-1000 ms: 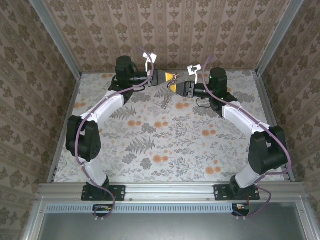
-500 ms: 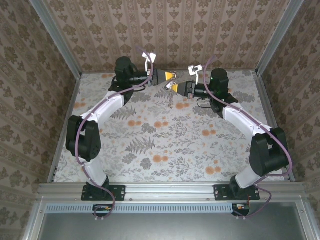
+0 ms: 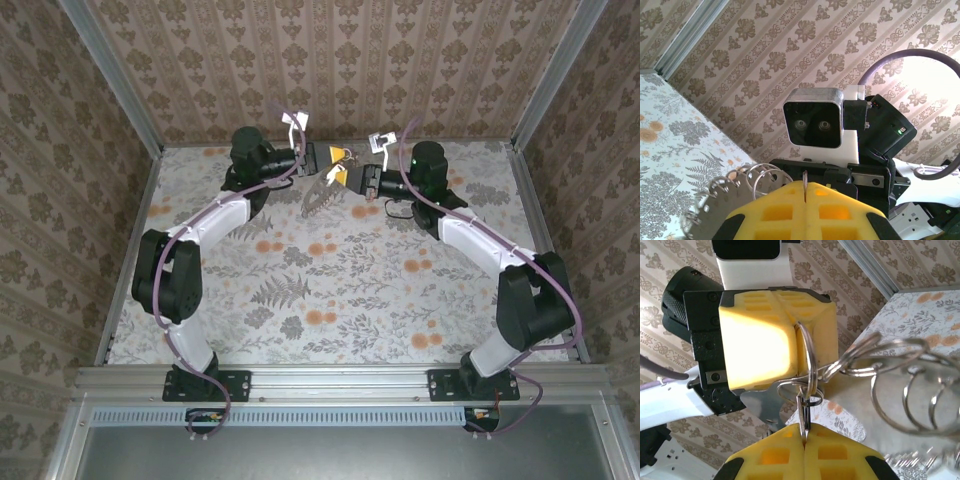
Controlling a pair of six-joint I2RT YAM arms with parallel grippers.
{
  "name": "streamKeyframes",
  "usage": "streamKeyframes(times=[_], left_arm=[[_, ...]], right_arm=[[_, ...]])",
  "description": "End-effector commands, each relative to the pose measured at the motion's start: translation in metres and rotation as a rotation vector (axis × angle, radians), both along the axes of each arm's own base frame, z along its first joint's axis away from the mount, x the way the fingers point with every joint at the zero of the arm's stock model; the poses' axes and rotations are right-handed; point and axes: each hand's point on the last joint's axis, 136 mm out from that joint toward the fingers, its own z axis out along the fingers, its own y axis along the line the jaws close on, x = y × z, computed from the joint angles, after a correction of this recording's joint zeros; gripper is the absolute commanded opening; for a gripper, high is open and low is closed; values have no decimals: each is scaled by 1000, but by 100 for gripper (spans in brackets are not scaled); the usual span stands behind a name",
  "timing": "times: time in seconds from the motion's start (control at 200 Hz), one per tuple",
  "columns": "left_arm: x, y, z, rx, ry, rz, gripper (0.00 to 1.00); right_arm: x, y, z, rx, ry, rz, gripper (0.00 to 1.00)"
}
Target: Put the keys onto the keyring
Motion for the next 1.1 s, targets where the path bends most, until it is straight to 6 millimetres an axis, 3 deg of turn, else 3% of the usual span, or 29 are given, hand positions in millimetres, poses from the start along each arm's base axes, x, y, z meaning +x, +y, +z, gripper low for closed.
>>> streamKeyframes(times=[0.0,0.14,0.16,0.22,0.395,0.595,0.62,0.765,0.93,1.095], left_arm=[[-10,7,39,-79,-90,36,0],[-6,8,40,-97,-71,59,0],[-16,-2,41,-103,-67,33,0],[-15,-2,44,-121,-56,42,0],[-16,-1,53,-176,-34,32,0],[-18,-2,63,-211,-27,9,0],[-18,-2,64,-213,-26,6,0],[-19,-4,66,-219,-27,-8,0],[-20,-6,68,-221,-24,-17,0],[-23,-9,73,-227,-29,-25,0]], right_arm=[[2,8,7,15,-17,7,0],[3,3,1,6,-4,-30,0],[3,2,0,6,-1,-37,0],[3,-2,-1,3,7,-60,0],[-4,-16,0,4,5,-123,22],[-18,-32,1,-23,-31,-181,29],[-25,-37,14,-15,-67,-192,30],[-33,-53,25,-31,-129,-244,37],[-36,-63,37,-48,-198,-269,56],[-31,-60,46,-32,-233,-258,58]])
